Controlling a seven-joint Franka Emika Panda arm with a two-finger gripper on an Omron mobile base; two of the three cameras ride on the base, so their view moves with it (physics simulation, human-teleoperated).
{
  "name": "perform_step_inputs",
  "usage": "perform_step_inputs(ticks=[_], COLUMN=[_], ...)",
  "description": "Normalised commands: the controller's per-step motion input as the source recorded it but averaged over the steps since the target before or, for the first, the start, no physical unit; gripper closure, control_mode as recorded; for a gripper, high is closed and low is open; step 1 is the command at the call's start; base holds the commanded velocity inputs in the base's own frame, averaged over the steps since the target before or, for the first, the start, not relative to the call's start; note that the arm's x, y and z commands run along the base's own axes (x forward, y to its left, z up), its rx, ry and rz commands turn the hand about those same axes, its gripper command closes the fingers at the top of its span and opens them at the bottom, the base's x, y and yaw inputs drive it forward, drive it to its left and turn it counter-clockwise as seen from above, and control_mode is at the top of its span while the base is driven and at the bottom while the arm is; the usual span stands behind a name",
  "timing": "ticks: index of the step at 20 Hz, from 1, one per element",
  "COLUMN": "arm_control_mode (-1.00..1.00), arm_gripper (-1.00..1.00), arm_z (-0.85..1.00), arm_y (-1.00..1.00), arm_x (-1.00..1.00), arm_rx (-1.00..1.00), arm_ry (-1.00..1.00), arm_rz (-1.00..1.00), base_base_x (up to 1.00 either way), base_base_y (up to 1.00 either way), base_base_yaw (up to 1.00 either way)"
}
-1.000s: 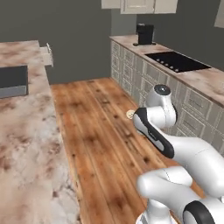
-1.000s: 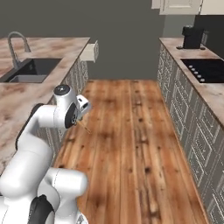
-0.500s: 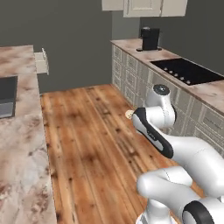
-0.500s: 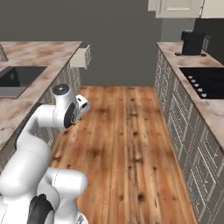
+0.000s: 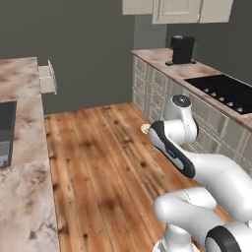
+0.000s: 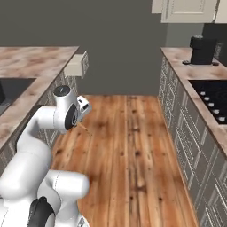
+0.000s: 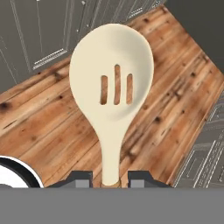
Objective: Organize the utensils by type. Pick up the wooden spoons from the counter and place them in the open cabinet. Then pick up the metallic utensils from the counter and place them in the open drawer.
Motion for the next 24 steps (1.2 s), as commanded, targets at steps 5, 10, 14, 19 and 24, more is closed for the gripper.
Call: perform_step_inputs(ticks=[5, 10, 14, 19, 24], arm_control_mode=[1.0, 1.0, 1.0, 1.0, 1.0], arm_gripper=[1.0, 1.0, 1.0, 1.0, 1.0], arm_z=[0.0, 0.0, 0.0, 0.0, 0.0], arm_y=[0.0, 0.0, 0.0, 0.0, 0.0], arm_x=[0.0, 0.0, 0.0, 0.0, 0.0], arm_rx=[0.0, 0.0, 0.0, 0.0, 0.0], arm_ry=[0.0, 0.0, 0.0, 0.0, 0.0], arm_rz=[0.0, 0.0, 0.0, 0.0, 0.0], base_base_x=[1.0, 1.0, 1.0, 1.0, 0.97], base_base_y=[-0.03, -0.1, -0.13, -0.08, -0.07], base_base_yaw=[0.0, 0.0, 0.0, -0.08, -0.14])
